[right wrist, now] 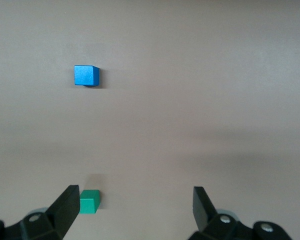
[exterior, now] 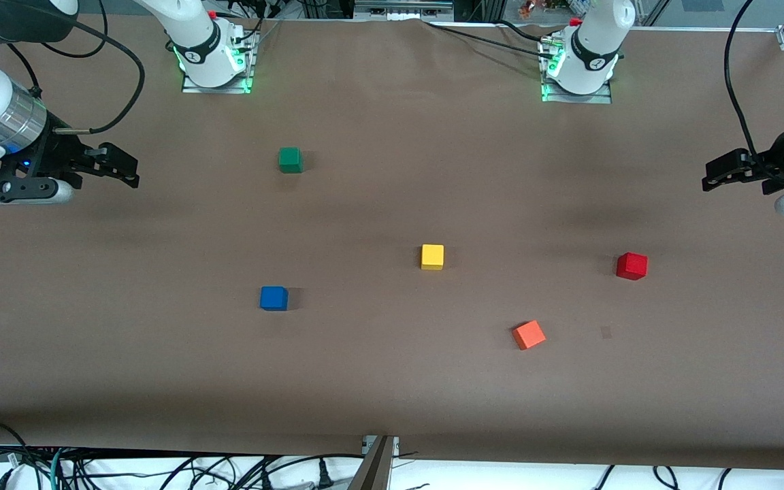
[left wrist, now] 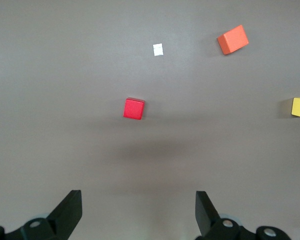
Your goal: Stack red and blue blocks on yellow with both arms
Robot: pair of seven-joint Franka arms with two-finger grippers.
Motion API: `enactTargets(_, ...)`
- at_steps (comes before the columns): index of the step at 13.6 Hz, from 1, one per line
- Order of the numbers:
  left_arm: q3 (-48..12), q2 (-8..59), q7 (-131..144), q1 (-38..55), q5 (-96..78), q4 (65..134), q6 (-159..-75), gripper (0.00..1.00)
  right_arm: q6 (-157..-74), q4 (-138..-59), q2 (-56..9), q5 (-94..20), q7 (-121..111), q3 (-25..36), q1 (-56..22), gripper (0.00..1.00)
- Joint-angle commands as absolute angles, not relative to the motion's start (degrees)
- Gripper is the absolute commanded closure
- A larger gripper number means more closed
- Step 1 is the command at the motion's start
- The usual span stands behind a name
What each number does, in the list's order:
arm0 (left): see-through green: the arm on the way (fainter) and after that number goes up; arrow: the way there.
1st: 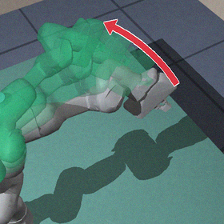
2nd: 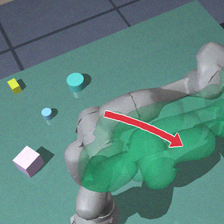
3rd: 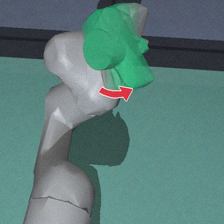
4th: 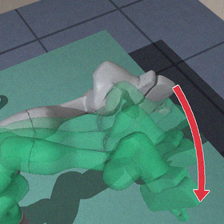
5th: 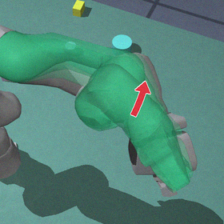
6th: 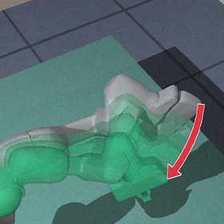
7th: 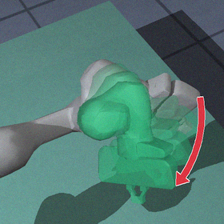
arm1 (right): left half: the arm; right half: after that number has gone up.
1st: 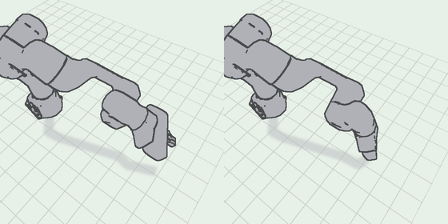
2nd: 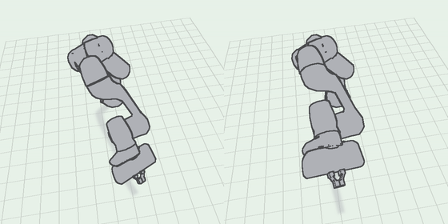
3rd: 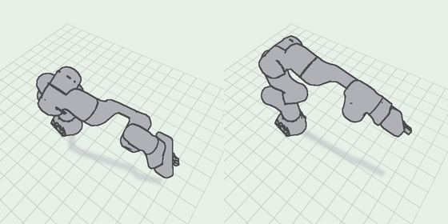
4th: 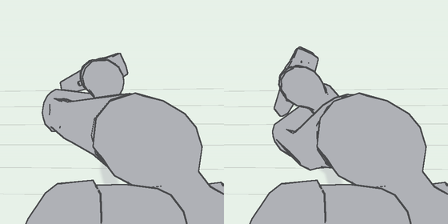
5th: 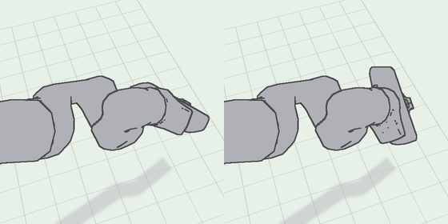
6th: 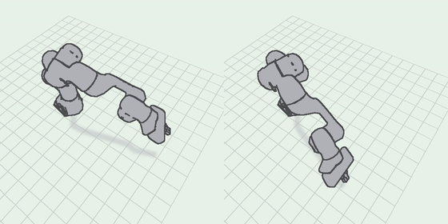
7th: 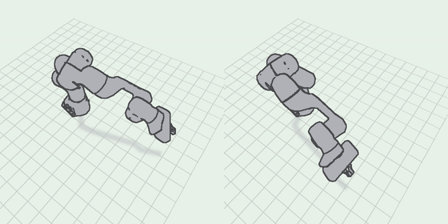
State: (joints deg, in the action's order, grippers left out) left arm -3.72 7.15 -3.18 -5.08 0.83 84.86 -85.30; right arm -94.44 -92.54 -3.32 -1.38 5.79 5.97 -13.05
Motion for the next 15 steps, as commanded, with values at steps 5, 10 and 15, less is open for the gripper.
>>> enactTargets(5,-3.78,7.91,-3.43,-5.36,-0.44,83.14,-84.9,0.0,-93.6,-91.23,-3.69,-1.23,5.27,5.89,-12.83,0.0)
enactTargets(10,-3.78,8.0,-3.43,-5.36,-0.53,83.14,-84.9,0.0,-97.28,-90.97,-3.69,-1.14,6.06,5.89,-12.66,0.0)
enactTargets(15,-3.78,9.66,-3.69,-5.45,-0.44,83.06,-85.08,0.0,-96.94,-91.06,-3.69,-0.79,5.8,5.89,-12.74,0.0)
